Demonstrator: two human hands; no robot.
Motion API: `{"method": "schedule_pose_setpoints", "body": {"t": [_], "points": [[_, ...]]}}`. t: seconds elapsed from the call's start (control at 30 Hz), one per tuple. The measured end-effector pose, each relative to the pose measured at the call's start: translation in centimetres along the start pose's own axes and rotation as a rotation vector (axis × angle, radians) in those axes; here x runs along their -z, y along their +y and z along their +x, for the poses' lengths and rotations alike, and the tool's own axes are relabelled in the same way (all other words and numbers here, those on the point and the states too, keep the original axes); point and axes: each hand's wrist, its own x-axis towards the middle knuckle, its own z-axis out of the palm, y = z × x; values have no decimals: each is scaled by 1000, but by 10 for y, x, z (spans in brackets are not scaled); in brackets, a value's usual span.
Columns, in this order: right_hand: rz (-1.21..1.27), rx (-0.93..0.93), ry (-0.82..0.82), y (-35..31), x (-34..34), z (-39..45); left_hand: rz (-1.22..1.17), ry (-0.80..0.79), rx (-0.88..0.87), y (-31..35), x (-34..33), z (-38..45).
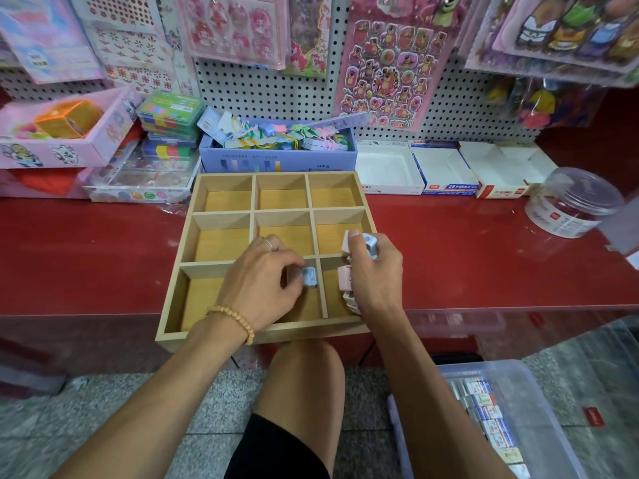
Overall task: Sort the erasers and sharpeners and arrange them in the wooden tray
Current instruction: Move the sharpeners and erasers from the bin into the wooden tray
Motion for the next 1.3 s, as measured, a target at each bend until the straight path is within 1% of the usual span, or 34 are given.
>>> {"method": "schedule_pose_setpoints", "body": {"t": [0.03, 0.07, 0.1, 0.13, 0.23, 0.3, 0.4, 0.57, 0.63, 0.7, 0.77, 0.87, 0.97, 1.03, 1.1, 1.17, 1.2, 1.3], "points": [[-4, 7, 4, 0, -1, 0, -194, 38, 53, 6, 3, -2], [-3, 13, 6, -1, -1, -1, -384, 34, 107, 13, 5, -3], [0, 22, 10, -1, -2, -1, -527, -1, 149, 20, 6, -4], [3, 34, 14, -2, -1, -2, -612, -46, 183, 25, 5, -4], [7, 68, 15, -3, 0, -4, -739, -138, 243, 35, 0, -4], [-4, 88, -9, -4, 0, -5, -791, -144, 276, 38, -2, -3], [-47, 110, -28, -4, -1, -6, -807, -124, 314, 42, -2, -1], [24, 79, 2, 0, 1, -3, -740, -79, 353, 28, 7, -1], [29, 52, 8, 2, 3, -2, -572, -42, 351, 10, 15, -5], [29, 39, 1, 2, 3, -1, -316, -26, 326, -4, 22, -10], [17, 35, -12, 2, 3, -1, -127, -30, 259, -10, 23, -13], [1, 38, -27, 2, 3, -2, 82, -47, 106, -12, 11, -14], [-12, 41, -34, 1, 2, -3, 217, -53, 46, -16, 2, -12], [-28, 47, -41, 0, 2, -3, 289, -28, -19, -18, 1, -11], [-39, 41, -49, 0, 2, -3, 243, -24, -32, -19, 8, -11], [-43, 38, -50, 0, 2, -3, 157, -120, -25, -20, 15, -10], [-48, 37, -50, 0, 2, -4, 161, -190, -33, -21, 18, -9], [-62, 41, -52, 0, 2, -4, 303, -324, -76, -20, 20, -5]]}}
